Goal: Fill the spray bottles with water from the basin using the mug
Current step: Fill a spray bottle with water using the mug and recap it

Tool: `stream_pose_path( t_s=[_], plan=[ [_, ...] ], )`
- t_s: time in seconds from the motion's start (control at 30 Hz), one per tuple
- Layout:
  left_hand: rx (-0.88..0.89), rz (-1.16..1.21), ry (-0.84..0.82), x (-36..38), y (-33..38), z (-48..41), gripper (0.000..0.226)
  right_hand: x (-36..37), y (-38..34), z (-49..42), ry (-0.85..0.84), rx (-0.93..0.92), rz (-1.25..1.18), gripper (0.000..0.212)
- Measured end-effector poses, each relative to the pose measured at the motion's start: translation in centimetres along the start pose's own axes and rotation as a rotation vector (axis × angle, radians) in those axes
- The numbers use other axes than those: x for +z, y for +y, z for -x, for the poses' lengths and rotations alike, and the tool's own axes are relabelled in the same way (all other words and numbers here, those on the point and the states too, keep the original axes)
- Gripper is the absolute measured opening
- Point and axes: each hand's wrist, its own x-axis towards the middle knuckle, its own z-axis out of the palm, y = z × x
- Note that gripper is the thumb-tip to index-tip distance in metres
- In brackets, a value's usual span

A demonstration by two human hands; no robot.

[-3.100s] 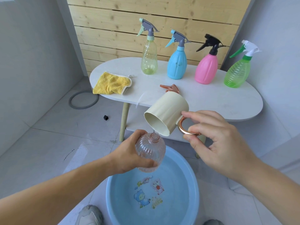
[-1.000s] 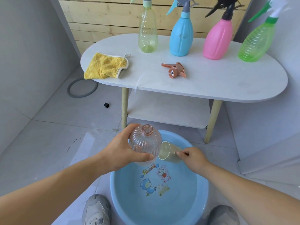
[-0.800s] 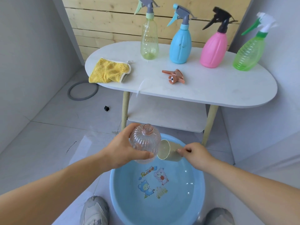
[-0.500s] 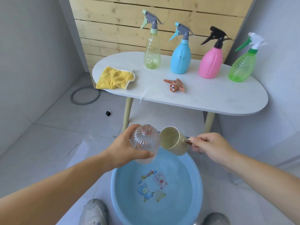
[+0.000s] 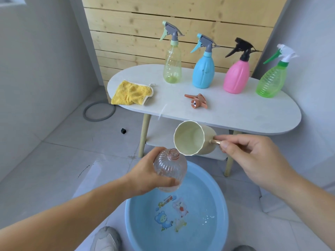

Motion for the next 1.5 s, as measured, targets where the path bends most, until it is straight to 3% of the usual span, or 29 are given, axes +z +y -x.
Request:
stream_pose_path(
  t_s=[1.5],
  plan=[
    [0.009,-0.015,-0.034,0.53,-0.29,-0.43,0.083,0.55,0.20,-0.02,0.061,-0.248,0.179,0.015]
  ],
)
